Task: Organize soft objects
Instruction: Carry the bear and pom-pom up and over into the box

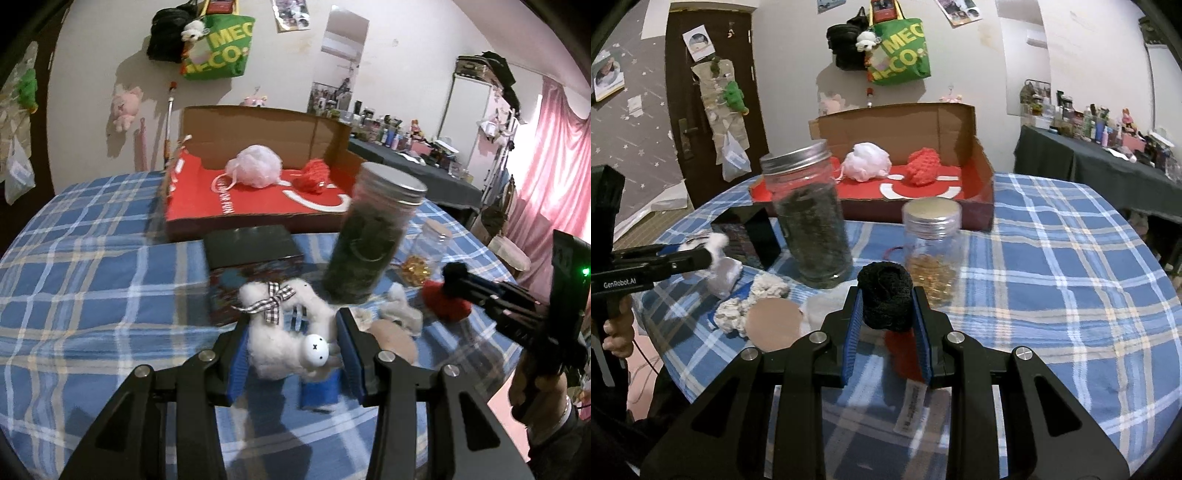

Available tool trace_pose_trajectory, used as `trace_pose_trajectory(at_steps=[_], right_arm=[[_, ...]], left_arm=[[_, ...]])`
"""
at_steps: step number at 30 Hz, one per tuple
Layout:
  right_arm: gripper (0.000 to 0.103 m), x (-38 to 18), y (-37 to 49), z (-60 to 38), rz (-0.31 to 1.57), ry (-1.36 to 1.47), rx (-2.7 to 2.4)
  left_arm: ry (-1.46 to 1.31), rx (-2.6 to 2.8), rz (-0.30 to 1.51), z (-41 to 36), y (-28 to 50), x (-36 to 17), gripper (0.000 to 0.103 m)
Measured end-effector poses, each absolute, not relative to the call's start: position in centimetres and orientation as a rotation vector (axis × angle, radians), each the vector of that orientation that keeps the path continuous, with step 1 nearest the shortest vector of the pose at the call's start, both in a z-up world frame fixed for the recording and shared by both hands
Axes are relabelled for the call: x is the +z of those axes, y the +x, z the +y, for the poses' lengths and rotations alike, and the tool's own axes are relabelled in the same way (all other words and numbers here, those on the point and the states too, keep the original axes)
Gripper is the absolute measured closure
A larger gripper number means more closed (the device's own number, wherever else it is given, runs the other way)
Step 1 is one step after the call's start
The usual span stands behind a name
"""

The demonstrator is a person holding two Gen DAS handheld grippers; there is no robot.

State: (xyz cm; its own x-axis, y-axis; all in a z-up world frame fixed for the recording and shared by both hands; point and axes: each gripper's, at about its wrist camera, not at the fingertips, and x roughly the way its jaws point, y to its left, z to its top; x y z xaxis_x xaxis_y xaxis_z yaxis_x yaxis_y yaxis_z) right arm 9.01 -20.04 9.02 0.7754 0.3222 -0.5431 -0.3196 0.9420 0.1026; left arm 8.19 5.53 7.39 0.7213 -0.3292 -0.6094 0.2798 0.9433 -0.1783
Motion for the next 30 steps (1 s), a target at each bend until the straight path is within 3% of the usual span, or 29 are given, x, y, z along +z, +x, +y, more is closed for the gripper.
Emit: trace_pose_trajectory(at_steps=[13, 30], right_arm=[[0.078, 9.5, 10.0, -23.6, 0.625, 0.071, 0.313], [0.078, 10.2, 17.6, -27.1, 0.746, 0.144, 0.382]], left_arm=[[-0.125, -0.230, 0.730, 10.8, 8.6, 6.8, 0.057], [-0.067, -0.301, 0.785, 13.2, 15.5, 6.4, 0.057]])
